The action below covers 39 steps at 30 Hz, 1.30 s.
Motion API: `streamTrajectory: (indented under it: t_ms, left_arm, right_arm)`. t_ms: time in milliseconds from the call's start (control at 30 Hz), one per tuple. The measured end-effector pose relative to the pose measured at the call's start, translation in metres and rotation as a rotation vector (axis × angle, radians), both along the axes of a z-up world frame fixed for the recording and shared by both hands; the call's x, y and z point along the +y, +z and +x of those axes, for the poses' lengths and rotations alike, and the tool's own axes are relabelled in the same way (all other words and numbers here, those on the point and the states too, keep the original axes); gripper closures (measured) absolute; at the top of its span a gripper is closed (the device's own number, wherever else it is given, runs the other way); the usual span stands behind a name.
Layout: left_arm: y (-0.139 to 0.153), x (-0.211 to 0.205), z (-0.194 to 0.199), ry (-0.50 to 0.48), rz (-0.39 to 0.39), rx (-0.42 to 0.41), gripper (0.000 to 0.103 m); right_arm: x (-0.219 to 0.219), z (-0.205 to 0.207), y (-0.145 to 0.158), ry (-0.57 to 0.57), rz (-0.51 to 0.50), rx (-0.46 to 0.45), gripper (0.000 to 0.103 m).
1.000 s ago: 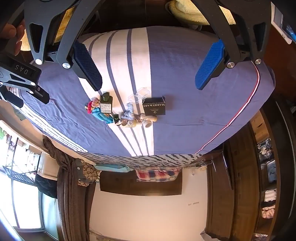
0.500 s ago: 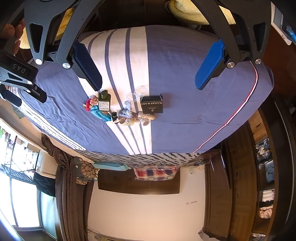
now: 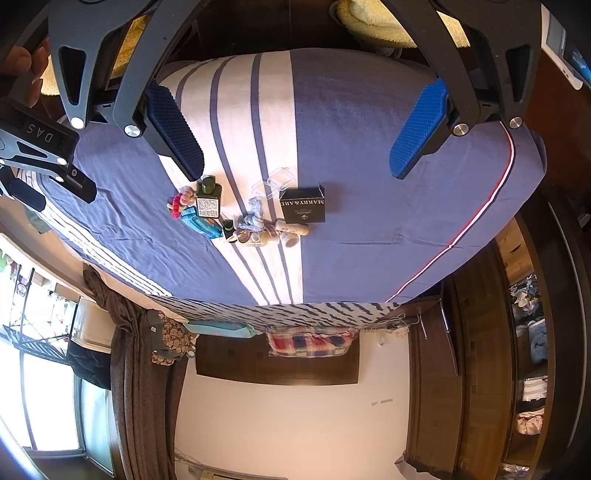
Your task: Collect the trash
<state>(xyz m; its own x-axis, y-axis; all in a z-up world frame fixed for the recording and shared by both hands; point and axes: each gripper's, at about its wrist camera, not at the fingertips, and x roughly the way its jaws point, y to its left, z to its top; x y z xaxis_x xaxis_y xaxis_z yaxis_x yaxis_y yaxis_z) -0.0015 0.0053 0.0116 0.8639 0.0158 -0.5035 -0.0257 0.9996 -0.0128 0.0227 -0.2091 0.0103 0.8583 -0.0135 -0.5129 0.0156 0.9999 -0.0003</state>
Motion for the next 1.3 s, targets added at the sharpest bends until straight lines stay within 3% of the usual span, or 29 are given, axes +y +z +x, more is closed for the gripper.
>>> streamTrajectory:
  t_ms: [1300]
  left_arm:
    - [0.0073, 0.0028, -0.0011, 0.004, 0.001, -0.008, 0.008]
  right_arm:
    - [0.0029, -0.0023, 0.0028, 0.016, 0.014, -0.011, 0.003]
